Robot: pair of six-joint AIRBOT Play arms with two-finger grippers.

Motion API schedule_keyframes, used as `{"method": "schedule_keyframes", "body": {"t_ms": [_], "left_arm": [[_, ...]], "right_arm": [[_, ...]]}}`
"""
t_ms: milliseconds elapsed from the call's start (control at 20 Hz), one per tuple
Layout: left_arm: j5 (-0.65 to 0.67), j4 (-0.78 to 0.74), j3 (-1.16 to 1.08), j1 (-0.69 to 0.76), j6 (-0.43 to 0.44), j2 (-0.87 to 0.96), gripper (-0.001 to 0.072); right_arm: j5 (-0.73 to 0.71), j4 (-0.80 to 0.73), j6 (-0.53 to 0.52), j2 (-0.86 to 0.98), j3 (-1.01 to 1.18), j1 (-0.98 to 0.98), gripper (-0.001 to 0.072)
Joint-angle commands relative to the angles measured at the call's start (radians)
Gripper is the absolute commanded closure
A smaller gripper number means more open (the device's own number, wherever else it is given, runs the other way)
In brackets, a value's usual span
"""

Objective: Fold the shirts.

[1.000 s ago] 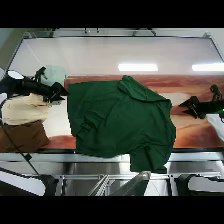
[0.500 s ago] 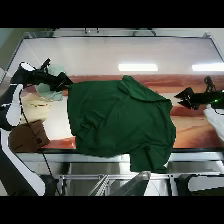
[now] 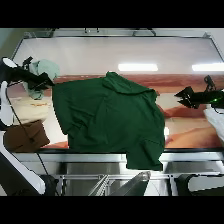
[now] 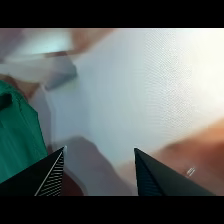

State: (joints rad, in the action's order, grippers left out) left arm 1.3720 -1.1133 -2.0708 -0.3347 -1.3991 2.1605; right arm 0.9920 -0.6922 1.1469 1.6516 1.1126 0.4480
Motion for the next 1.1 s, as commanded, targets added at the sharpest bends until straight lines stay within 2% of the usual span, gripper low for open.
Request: {"method": "schedule_keyframes", "body": {"t_ms": [0,50,150,300,600,850,950,1050], "left_arm": [[0.036,0.211,-0.007,-0.050,0.097,-0.006,0.0225],[0.035,0.276,-0.007,-0.044,0.130,-0.006,0.0225],[-0.002,0.262,-0.007,-0.028,0.140,-0.006,0.0224],[-0.143,0.244,0.045,-0.049,0.098,-0.011,0.0225],[-0.267,0.241,0.079,-0.114,0.051,-0.011,0.0227],[-0.249,0.152,0.078,-0.206,-0.050,-0.014,0.0226],[-0.227,0.199,0.076,-0.235,-0.044,-0.014,0.0226],[-0.214,0.290,0.061,-0.229,0.019,-0.013,0.0225]], "right_arm": [[0.003,0.000,0.001,0.001,0.000,-0.001,0.0229],[0.003,0.000,0.001,0.001,0.000,-0.001,0.0229],[0.005,0.000,0.001,0.001,0.000,-0.001,0.0229],[0.042,-0.006,0.000,0.001,0.000,-0.001,0.0229],[0.044,-0.006,0.000,0.001,0.000,-0.001,0.0229],[0.044,-0.006,0.000,0.001,0.000,-0.001,0.0229],[0.043,-0.006,0.000,0.001,0.000,-0.001,0.0229],[0.043,-0.006,0.000,0.001,0.000,-0.001,0.0229]]}}
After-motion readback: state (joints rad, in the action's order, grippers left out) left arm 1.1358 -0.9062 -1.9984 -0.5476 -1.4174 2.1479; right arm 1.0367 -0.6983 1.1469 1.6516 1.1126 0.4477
